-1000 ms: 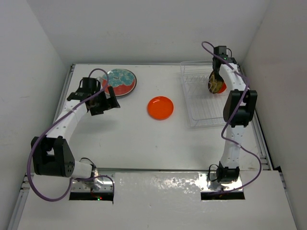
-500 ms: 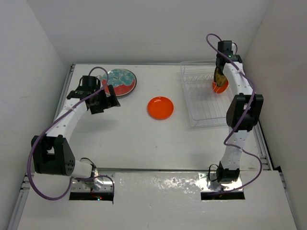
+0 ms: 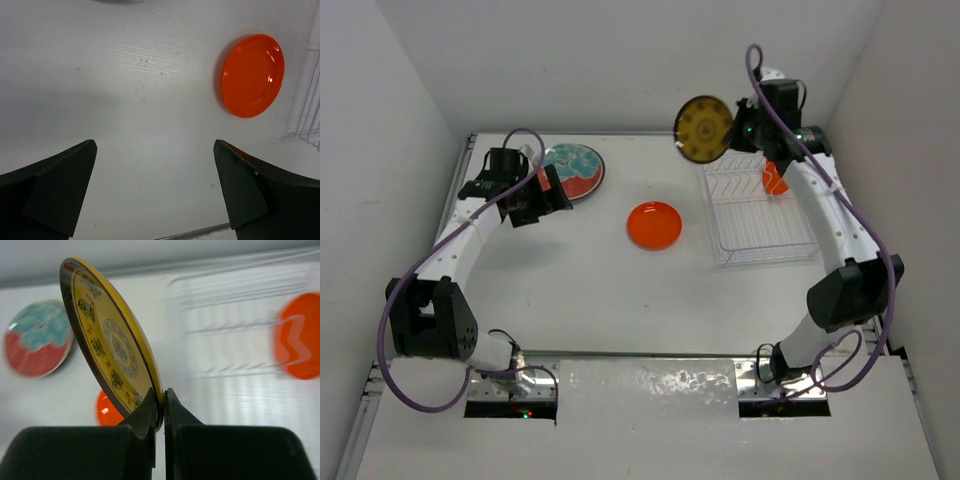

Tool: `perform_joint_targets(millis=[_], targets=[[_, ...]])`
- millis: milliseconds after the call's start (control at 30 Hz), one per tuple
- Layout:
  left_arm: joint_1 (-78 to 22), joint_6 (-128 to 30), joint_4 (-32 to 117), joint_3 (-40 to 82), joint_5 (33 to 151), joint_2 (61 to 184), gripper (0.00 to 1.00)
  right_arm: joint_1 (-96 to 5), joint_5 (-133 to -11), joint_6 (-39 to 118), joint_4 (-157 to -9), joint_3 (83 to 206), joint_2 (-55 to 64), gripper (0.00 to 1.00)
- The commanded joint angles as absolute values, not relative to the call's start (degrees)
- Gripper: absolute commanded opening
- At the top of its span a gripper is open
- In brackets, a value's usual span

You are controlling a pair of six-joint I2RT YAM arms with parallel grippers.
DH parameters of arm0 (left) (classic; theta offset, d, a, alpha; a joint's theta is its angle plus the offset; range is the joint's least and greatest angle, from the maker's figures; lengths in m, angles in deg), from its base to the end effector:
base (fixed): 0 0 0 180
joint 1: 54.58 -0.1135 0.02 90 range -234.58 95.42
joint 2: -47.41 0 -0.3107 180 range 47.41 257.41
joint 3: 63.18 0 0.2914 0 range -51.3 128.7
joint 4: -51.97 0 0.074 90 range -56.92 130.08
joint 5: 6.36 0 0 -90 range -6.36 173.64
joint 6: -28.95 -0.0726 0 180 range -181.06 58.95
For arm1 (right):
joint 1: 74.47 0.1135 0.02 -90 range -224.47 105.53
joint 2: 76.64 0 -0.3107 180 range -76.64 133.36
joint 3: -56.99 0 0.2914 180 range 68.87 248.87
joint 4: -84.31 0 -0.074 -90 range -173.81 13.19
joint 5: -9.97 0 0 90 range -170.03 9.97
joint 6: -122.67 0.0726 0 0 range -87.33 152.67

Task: Unload the plates from the dish rack

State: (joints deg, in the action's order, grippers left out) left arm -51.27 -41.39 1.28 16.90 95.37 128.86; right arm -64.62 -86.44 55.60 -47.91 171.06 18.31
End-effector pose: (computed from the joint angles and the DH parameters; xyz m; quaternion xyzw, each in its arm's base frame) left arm 0.3529 -0.0352 0.2994 -0.1009 0.9359 -0.1591 0.2977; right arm 0.4451 0.0691 0.4484 0.1261 0.8499 0.0976 0.5022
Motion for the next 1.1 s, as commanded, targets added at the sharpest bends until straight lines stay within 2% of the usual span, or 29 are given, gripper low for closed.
perform_joint_targets(millis=[0, 267, 467, 567, 600, 700, 733, 833, 933, 1067], targets=[[-50.8, -40.7, 3.9, 19.7, 97.5, 129.2, 1.00, -60.2, -69.9, 64.0, -50.7, 163.6, 21.8, 0.00], [-50.7, -41.3, 4.3, 19.0, 98.5, 128.9, 1.00, -54.3, -66.1, 64.8, -51.9, 159.7, 29.6, 0.02], [-50.7, -41.6, 4.5, 18.8, 98.8, 128.9, 1.00, -52.9, -68.9, 63.3, -49.5, 160.4, 35.0, 0.06], [-50.7, -41.7, 4.8, 18.7, 99.0, 129.1, 1.00, -52.9, -68.6, 62.7, -48.6, 161.3, 36.0, 0.33], [-50.8, -41.8, 4.7, 18.7, 99.1, 129.2, 1.00, -52.9, -69.2, 62.4, -48.0, 161.9, 35.8, 0.53], [-50.7, -41.8, 4.8, 19.0, 99.2, 129.8, 1.00, -53.1, -72.4, 60.3, -43.2, 167.5, 35.3, 0.72], [-50.8, -41.9, 4.6, 19.4, 99.3, 129.9, 1.00, -53.5, -74.6, 59.7, -39.7, 172.7, 35.7, 0.85], [-50.7, -42.2, 4.1, 20.5, 98.8, 130.5, 1.00, -56.5, -80.6, 56.3, -32.5, 185.2, 37.7, 0.87], [-50.8, -42.3, 3.5, 20.7, 98.5, 130.3, 1.00, -61.9, -88.3, 54.2, -30.2, 191.4, 38.8, 0.88], [-50.7, -42.8, 3.7, 19.1, 98.7, 129.2, 1.00, -72.7, -98.0, 50.1, -35.0, 190.5, 40.9, 0.87]])
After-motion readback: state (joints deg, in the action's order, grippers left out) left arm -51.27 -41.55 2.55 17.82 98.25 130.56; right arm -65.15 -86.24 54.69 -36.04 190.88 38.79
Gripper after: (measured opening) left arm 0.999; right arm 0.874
